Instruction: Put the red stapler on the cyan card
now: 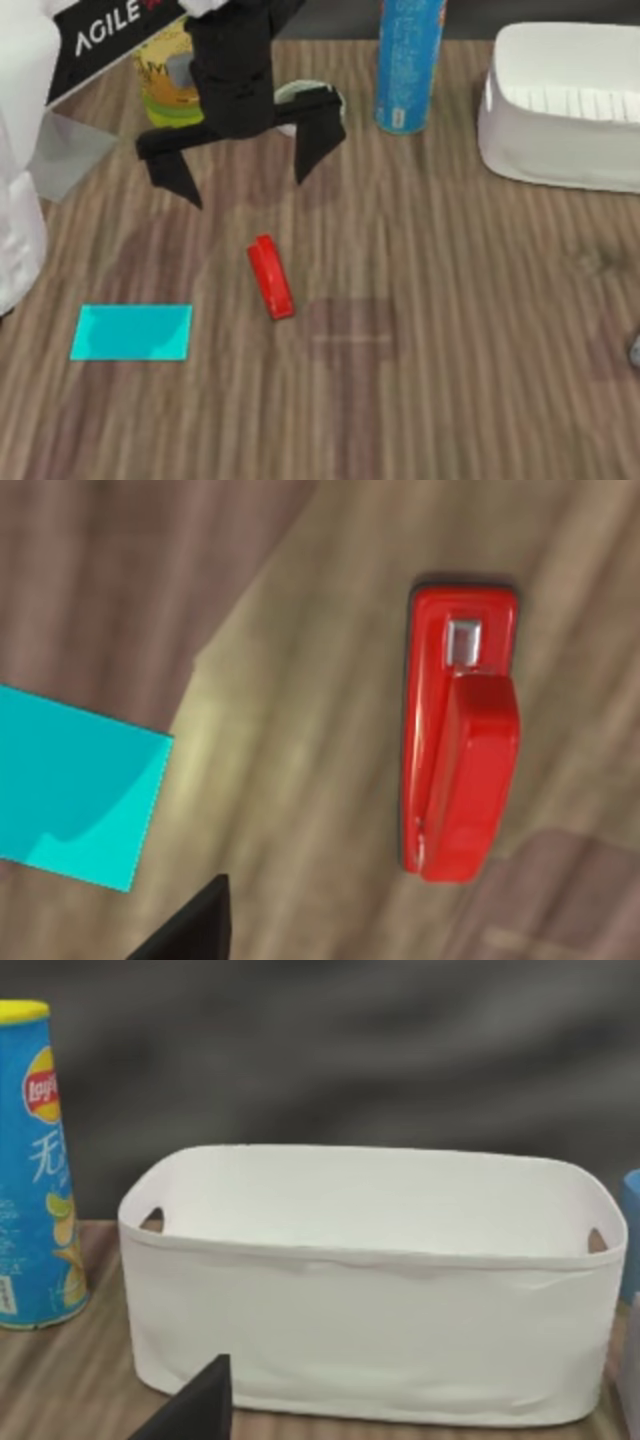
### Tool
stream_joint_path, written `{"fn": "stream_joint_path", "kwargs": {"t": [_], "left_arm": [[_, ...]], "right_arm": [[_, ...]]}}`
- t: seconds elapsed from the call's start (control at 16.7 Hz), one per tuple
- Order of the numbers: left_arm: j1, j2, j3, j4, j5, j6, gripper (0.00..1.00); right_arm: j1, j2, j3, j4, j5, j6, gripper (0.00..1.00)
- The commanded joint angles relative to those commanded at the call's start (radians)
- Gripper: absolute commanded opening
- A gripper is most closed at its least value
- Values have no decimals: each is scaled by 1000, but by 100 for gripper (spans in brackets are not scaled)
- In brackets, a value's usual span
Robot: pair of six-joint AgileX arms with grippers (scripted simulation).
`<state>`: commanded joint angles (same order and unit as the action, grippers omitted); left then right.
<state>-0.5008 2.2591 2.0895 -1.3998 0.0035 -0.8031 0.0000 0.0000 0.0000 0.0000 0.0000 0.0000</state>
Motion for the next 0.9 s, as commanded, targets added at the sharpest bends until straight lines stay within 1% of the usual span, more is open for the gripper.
{"fn": "stream_joint_path", "kwargs": {"t": [0.18,0.6,0.72,0.9], "left_arm": [[-1,4,-39,40,0,3,100],[-2,46,-281,331,0,3,100],[-3,53,-310,361,1,2,100],[-3,53,-310,362,1,2,100]], "right_arm": [[0,0,0,0,0,0,100],[0,0,0,0,0,0,100],[0,0,0,0,0,0,100],[0,0,0,0,0,0,100]]}}
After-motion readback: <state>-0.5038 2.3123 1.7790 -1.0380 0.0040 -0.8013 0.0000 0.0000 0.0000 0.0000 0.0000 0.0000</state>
